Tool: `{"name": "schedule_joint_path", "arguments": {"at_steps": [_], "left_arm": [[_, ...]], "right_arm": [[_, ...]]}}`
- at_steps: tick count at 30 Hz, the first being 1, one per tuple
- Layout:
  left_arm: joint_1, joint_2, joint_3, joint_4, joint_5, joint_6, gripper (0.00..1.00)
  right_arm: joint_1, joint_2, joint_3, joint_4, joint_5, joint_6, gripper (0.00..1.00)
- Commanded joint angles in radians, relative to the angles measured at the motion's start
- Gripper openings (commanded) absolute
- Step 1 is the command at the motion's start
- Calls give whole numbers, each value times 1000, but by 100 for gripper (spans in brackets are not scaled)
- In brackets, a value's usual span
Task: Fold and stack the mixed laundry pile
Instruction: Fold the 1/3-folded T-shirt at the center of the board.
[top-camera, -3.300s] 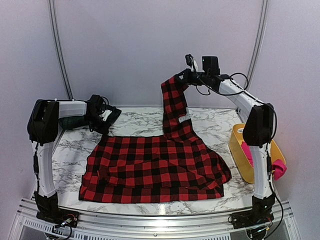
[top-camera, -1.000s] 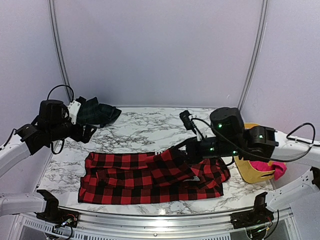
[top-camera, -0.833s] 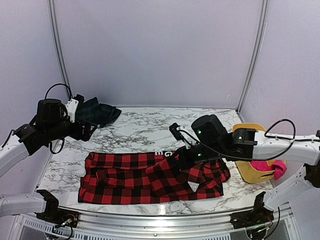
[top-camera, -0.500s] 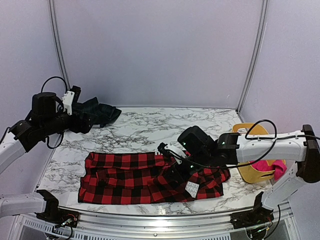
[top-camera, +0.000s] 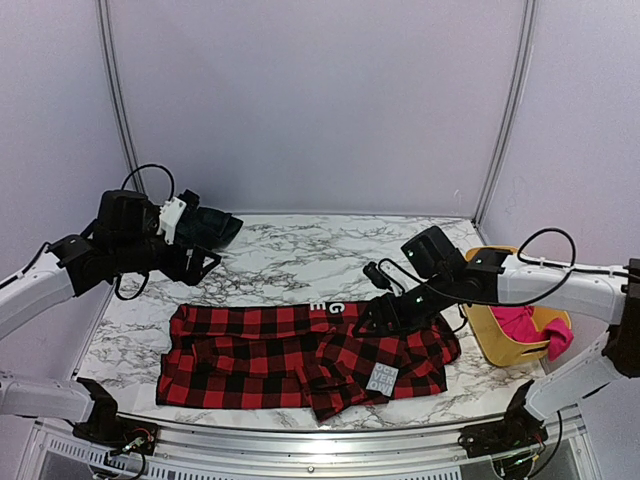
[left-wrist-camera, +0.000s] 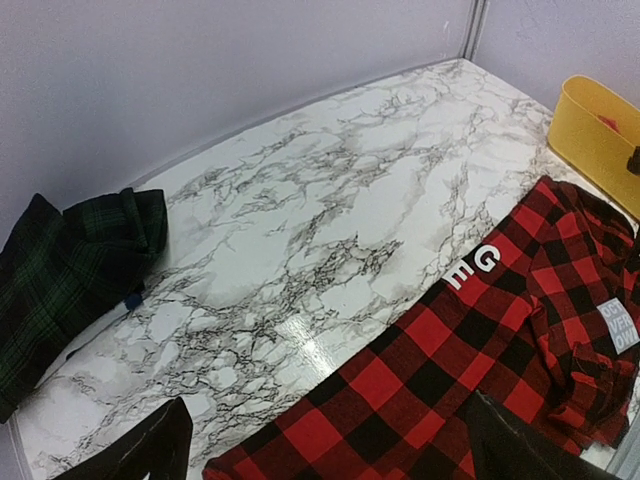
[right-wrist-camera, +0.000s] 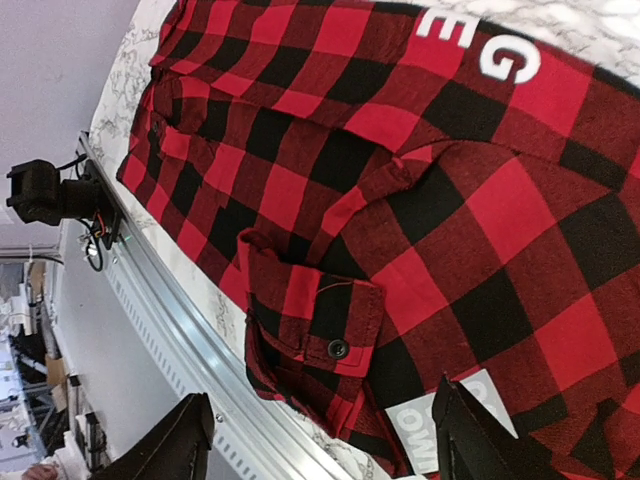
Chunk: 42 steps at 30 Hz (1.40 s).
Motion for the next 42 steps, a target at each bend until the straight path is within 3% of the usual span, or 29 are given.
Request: {"name": "schedule_joint_path", "arguments": {"at_steps": [1,5,9,17,27,33,38,42], "left_arm": [[-38,37,3,43,-3,39,99],[-124,71,-7,51,54,92,99],[-278,158,5,64,155,162,99],[-528,521,230,-33,202,428,76],[-664,899,534,-181,201,577,69],[-711,1014,592,-188,152,606,80],[-733,1079,621,-190,118,619,82],[-735,1082,608,-195,104,621,70]], "right_arm": [[-10,93,-6,55,-187,130,68],[-9,115,-35,41,-208,129,65],[-38,97,-71,33,-193,127,64],[-227,96,-87,58,-165,89,50],[-387,74,-135,74,-163,52,41],[-450,44,-133,32,-165,7,41],[-475,47,-140,23,-192,-20,40],[-475,49,-146,22,-198,-32,40]]}}
